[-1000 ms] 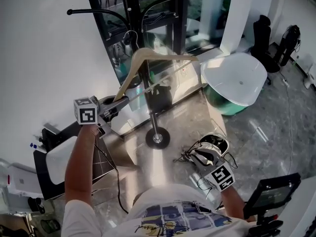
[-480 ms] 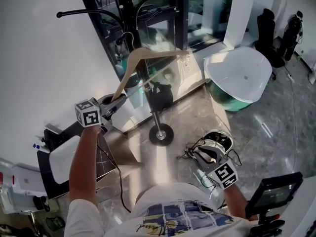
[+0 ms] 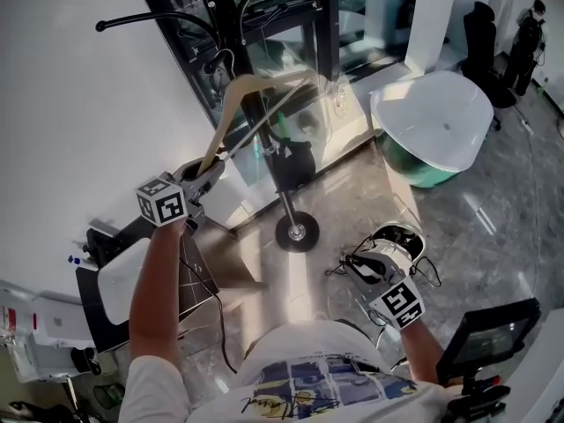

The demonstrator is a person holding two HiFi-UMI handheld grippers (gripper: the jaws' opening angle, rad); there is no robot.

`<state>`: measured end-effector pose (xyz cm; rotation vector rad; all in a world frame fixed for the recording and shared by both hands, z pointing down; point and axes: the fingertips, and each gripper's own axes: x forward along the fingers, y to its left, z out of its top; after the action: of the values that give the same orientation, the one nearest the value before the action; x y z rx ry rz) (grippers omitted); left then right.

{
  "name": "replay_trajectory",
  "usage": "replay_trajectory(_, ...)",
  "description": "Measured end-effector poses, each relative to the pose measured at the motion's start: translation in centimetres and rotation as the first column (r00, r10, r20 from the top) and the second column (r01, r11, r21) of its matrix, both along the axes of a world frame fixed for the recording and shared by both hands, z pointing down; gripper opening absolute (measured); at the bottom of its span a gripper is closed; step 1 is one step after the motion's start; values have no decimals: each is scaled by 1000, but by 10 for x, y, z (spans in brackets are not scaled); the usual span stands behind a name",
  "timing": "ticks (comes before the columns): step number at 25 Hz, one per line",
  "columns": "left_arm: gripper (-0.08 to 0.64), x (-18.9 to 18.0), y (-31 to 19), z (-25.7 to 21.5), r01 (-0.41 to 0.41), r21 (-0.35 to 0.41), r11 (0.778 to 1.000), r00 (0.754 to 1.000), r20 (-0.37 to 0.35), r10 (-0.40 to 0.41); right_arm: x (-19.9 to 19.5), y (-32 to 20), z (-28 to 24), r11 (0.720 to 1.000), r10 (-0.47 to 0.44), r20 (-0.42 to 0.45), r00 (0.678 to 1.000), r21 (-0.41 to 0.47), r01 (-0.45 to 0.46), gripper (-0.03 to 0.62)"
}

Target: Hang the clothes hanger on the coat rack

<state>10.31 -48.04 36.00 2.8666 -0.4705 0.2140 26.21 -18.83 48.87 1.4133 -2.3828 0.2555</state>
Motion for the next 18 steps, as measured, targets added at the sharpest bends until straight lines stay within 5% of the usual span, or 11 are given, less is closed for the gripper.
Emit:
replay_trajectory(9, 168, -30, 5, 12, 114, 16, 993, 992, 53, -115, -26, 2, -11, 1000, -20, -25, 999, 11, 20, 78)
replay_trajectory(18, 169, -94, 35, 29, 180, 10, 984, 981, 77, -180, -76, 17, -20, 999, -38, -38, 999, 17, 39, 78)
